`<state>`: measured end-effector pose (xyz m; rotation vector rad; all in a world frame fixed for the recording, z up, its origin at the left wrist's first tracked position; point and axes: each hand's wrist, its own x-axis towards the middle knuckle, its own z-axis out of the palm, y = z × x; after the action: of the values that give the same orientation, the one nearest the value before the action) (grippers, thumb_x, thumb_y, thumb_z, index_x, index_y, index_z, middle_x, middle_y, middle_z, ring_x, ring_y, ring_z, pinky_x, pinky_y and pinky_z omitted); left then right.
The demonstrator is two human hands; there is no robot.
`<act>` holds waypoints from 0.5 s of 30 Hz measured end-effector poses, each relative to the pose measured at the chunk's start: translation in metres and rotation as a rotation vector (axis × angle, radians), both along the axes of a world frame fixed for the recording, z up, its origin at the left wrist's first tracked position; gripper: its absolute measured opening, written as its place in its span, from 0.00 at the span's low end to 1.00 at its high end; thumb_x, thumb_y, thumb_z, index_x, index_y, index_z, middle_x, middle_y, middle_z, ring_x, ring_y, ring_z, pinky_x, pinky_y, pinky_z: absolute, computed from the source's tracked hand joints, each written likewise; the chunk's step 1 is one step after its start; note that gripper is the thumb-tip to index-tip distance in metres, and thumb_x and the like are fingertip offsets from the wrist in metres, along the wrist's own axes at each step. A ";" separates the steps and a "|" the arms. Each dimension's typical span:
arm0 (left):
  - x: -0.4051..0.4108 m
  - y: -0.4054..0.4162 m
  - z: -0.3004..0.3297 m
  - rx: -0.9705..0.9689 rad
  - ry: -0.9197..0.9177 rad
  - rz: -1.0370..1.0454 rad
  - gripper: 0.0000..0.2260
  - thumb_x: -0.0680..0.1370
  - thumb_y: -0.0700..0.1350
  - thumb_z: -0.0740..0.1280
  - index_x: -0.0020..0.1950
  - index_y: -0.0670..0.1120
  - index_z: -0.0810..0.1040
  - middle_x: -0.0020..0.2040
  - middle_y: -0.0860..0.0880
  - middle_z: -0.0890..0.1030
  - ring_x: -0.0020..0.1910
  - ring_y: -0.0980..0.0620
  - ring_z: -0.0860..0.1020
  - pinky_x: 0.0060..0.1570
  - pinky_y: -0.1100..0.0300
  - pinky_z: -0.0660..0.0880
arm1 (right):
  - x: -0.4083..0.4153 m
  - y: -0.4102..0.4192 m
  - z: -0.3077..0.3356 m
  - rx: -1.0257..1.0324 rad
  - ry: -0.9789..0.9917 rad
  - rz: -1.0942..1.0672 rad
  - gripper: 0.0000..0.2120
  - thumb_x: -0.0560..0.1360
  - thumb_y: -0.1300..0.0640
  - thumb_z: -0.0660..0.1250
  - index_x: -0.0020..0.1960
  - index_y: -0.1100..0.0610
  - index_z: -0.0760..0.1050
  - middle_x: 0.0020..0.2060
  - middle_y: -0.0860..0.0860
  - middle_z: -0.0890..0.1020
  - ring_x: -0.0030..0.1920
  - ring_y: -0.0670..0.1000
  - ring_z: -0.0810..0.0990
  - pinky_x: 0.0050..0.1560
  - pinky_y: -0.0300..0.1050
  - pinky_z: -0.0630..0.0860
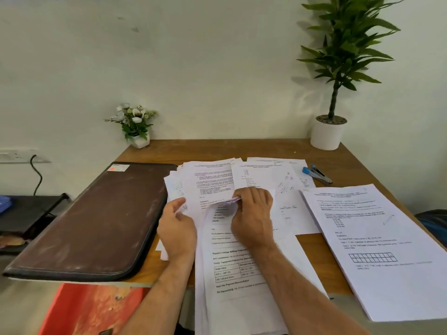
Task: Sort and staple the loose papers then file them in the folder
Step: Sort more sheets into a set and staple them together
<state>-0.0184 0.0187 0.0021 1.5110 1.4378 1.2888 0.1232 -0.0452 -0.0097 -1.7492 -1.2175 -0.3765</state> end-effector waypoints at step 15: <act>0.005 0.029 0.024 -0.303 0.508 -0.086 0.34 0.76 0.54 0.72 0.75 0.44 0.60 0.70 0.40 0.69 0.67 0.40 0.68 0.55 0.50 0.68 | -0.003 0.003 -0.002 -0.116 0.105 0.060 0.07 0.77 0.59 0.62 0.54 0.54 0.74 0.55 0.52 0.78 0.59 0.55 0.71 0.61 0.49 0.70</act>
<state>-0.0138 0.0481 0.0263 1.7349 1.7623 0.6153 0.1204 -0.0421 -0.0116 -1.8033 -1.2336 -0.1791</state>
